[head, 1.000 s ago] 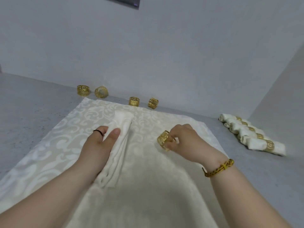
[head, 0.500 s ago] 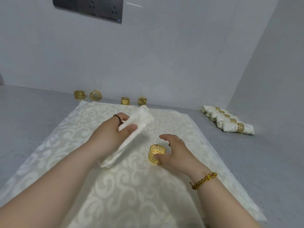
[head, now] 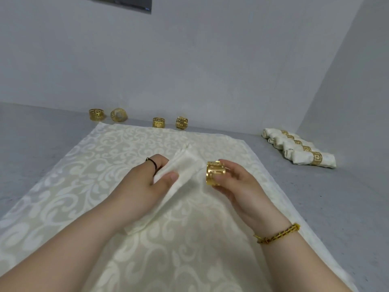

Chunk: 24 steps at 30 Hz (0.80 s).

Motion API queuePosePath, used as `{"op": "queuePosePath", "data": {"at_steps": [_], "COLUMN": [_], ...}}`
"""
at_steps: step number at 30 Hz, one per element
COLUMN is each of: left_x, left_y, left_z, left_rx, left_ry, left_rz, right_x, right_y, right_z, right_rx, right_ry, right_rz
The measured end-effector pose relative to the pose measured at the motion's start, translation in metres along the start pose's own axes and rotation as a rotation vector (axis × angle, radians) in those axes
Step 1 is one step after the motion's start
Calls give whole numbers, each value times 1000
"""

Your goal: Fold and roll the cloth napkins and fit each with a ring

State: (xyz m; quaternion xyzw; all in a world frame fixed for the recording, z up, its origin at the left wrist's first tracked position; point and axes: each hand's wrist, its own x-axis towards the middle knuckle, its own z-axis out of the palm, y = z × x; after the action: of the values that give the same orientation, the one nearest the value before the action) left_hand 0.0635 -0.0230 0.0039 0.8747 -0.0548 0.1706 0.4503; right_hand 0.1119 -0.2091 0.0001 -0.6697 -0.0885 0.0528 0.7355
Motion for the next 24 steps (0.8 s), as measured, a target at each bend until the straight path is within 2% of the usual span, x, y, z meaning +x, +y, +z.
{"op": "queuePosePath", "data": {"at_steps": [3,7,10,16,24], "left_x": [2,3,0,-2,-1], "left_y": [-1,1,2,0,-2], "left_z": [1,2,3,6,10], "left_rx": [-80,-214,-208,-146,-142], "left_ry": [37,81,67,15,-63], "left_rz": [-15,-34,10,40,116], "right_x": [2,1,-2,-8,-10], "right_y": [2,7,10,11,10], "right_z": [-2,6,12,17,13], "right_rx": [341,437,463,416,86], "right_ry": [-137,-156,-144,-143,-111], "right_rz": [39,41,0,-76,-156]}}
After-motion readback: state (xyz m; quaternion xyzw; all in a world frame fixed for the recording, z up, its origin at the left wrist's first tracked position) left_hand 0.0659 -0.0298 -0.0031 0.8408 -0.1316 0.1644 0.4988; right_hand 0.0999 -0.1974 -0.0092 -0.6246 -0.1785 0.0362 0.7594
